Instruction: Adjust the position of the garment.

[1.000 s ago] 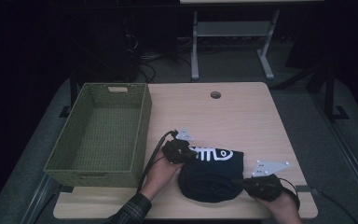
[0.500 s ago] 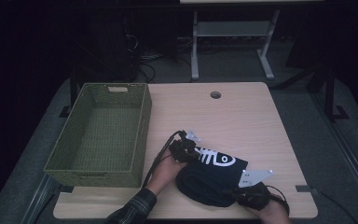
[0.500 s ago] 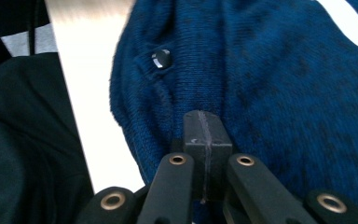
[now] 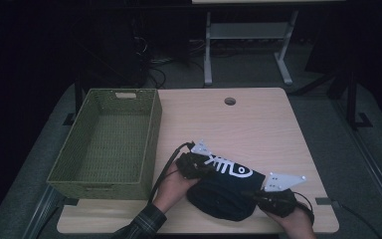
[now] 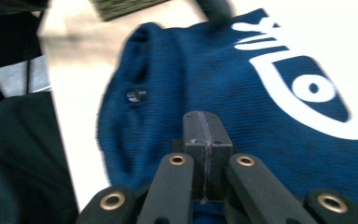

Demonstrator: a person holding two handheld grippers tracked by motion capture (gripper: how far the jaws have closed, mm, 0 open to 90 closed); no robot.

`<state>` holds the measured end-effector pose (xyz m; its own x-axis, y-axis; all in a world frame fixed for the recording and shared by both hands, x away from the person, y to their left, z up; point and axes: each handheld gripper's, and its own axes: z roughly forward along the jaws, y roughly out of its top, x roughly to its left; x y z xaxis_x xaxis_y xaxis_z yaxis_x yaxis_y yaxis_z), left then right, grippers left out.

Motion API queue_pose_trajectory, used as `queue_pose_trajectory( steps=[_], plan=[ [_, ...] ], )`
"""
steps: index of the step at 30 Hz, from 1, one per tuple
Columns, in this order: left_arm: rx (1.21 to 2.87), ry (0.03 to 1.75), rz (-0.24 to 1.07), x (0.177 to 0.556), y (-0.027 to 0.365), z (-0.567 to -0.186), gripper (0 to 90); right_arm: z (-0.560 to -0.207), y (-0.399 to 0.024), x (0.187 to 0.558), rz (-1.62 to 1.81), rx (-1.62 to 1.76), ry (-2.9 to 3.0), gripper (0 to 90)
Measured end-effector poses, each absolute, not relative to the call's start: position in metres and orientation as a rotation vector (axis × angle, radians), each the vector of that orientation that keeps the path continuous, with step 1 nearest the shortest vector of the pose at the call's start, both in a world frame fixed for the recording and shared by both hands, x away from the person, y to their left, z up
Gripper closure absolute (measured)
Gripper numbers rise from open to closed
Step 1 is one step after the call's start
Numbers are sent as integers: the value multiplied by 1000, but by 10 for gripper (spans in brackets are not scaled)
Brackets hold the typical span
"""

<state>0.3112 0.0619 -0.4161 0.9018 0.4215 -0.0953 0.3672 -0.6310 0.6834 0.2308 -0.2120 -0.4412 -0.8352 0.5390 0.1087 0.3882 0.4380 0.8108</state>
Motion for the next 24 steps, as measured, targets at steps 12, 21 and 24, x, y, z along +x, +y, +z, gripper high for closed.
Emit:
queue_pose_trajectory(
  steps=[12, 21, 24],
  plan=[
    [2409, 589, 54, 302, 62, -445, 900, -466, -206, 240, 1165, 889, 2595, 900],
    [2338, 631, 52, 303, 71, -428, 840, -454, -220, 234, 1260, 884, 2493, 855],
    [2311, 667, 57, 307, 78, -422, 769, -451, -234, 233, 1275, 940, 2427, 758]
  ],
)
